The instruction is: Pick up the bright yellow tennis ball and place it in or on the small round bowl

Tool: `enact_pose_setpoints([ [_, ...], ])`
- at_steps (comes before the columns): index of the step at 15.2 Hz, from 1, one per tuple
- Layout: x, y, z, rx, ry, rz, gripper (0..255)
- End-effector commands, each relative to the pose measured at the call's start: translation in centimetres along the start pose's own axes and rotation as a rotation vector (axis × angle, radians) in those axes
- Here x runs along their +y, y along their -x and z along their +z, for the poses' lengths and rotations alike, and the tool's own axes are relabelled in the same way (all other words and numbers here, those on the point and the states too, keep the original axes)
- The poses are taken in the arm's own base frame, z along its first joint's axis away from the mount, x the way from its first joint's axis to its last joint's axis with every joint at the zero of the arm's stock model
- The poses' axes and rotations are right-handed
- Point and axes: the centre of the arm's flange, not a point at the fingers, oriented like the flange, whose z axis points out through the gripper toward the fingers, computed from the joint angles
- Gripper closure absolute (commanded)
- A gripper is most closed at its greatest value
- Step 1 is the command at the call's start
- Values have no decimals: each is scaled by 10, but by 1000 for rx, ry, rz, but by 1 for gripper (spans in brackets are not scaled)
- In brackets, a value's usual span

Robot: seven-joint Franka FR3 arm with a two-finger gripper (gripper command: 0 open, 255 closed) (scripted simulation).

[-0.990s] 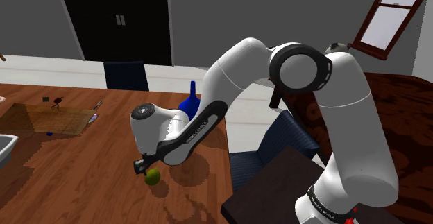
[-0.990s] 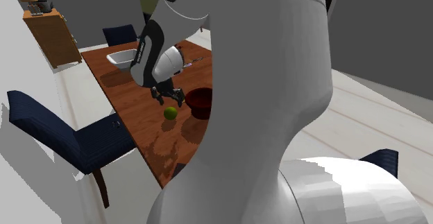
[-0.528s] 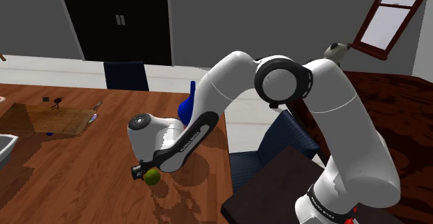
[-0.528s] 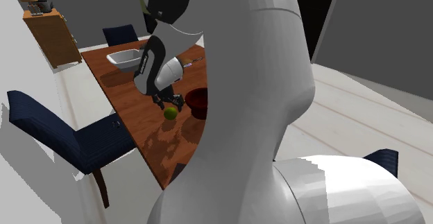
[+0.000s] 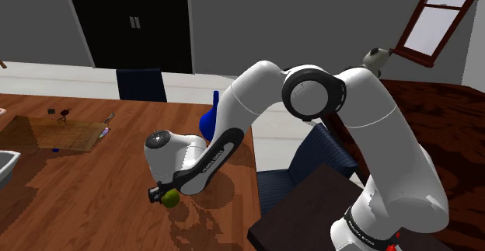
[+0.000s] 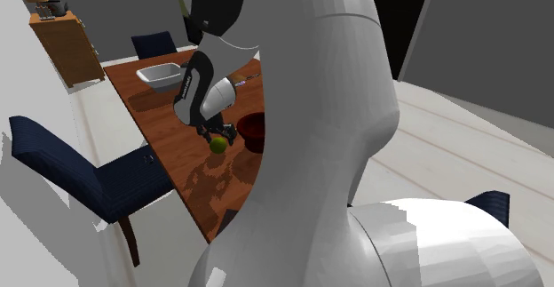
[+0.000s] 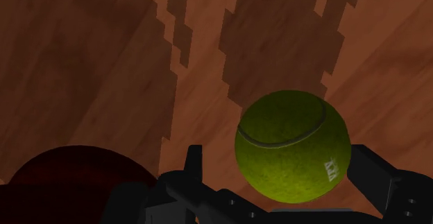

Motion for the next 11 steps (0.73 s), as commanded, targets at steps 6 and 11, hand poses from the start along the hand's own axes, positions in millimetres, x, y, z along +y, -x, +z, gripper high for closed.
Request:
enact_pose_setpoints([
  [6, 0, 0, 0, 0, 0, 0, 255],
  [11, 0, 0, 0, 0, 0, 0, 255],
])
